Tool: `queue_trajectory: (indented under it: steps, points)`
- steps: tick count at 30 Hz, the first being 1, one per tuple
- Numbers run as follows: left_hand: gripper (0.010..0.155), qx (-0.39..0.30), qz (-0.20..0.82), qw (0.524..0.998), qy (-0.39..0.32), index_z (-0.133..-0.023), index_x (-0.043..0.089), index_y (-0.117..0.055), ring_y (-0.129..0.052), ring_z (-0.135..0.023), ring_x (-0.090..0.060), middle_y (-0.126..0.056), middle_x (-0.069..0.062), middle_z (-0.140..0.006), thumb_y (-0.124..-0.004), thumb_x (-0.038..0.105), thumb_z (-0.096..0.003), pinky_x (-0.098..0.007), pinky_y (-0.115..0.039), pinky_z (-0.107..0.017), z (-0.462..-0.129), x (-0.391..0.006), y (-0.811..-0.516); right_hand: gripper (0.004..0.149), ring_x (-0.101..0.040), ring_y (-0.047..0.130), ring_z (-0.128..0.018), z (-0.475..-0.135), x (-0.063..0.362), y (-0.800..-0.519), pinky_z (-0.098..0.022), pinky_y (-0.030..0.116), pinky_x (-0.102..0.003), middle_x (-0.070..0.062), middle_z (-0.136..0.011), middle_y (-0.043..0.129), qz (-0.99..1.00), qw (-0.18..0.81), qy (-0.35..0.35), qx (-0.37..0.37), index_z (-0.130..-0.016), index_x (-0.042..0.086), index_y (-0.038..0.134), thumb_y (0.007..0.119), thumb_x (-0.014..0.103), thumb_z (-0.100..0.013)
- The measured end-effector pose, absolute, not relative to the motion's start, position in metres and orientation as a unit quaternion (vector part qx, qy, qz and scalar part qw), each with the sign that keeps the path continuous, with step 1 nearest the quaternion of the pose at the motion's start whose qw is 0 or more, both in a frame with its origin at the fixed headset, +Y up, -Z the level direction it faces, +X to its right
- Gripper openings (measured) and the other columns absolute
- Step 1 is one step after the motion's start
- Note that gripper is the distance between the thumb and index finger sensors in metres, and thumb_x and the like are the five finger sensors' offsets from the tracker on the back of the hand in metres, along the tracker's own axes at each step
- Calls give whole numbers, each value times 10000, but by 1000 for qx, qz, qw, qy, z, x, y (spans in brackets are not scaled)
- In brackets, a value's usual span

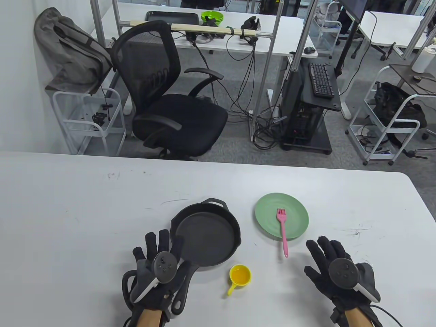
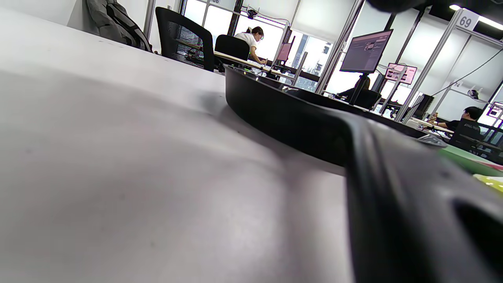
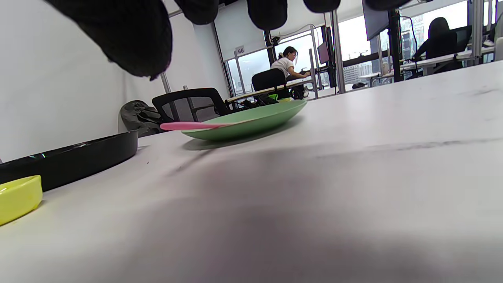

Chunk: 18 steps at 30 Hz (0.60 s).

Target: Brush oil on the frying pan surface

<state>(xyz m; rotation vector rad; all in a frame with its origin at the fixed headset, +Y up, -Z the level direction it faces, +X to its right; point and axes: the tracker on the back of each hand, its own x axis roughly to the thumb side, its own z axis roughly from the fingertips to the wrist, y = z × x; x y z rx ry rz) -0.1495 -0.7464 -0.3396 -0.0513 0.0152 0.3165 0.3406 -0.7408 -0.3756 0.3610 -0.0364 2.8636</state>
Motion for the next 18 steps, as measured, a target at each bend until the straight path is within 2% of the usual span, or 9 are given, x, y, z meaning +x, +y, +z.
queue_trajectory:
  steps: [3, 7, 10, 13, 18]
  points:
    - [759, -21, 162, 987, 7, -1217, 449, -229, 49, -1164, -342, -52, 30, -1311, -586, 664, -583, -645, -41, -760, -339, -150, -745, 729, -514, 427, -1084, -382, 338, -732, -738, 495, -694, -168, -1262, 364, 985, 103, -39, 129, -1158, 375, 340, 755, 516, -576]
    - [758, -18, 164, 986, 7, -1219, 448, -231, 44, -1167, -343, -56, 27, -1314, -584, 665, -585, -646, -43, -762, -339, -150, -744, 707, -433, 587, -1024, -396, 333, -726, -709, 600, -616, -149, -1228, 450, 989, 35, -40, 141, -1138, 408, 370, 788, 463, -570]
    - [757, -15, 165, 986, 7, -1222, 441, -241, 37, -1168, -347, -65, 25, -1315, -584, 662, -586, -648, -49, -764, -339, -151, -744, 690, -357, 787, -868, -410, 328, -728, -623, 730, -512, -151, -1180, 554, 990, 27, -11, 138, -1124, 422, 390, 803, 409, -572]
    - [754, -17, 163, 986, 8, -1222, 438, -247, 25, -1170, -350, -73, 20, -1317, -586, 660, -586, -650, -60, -765, -339, -151, -744, 682, -310, 831, -795, -420, 320, -733, -571, 767, -463, -138, -1137, 624, 989, 16, -8, 148, -1108, 440, 426, 827, 392, -558]
    - [754, -19, 165, 986, 10, -1225, 429, -258, 13, -1171, -357, -85, 12, -1318, -587, 657, -587, -651, -68, -766, -339, -151, -744, 702, -255, 831, -754, -438, 291, -744, -549, 772, -421, -104, -1104, 648, 984, -26, -10, 176, -1091, 451, 446, 862, 372, -531]
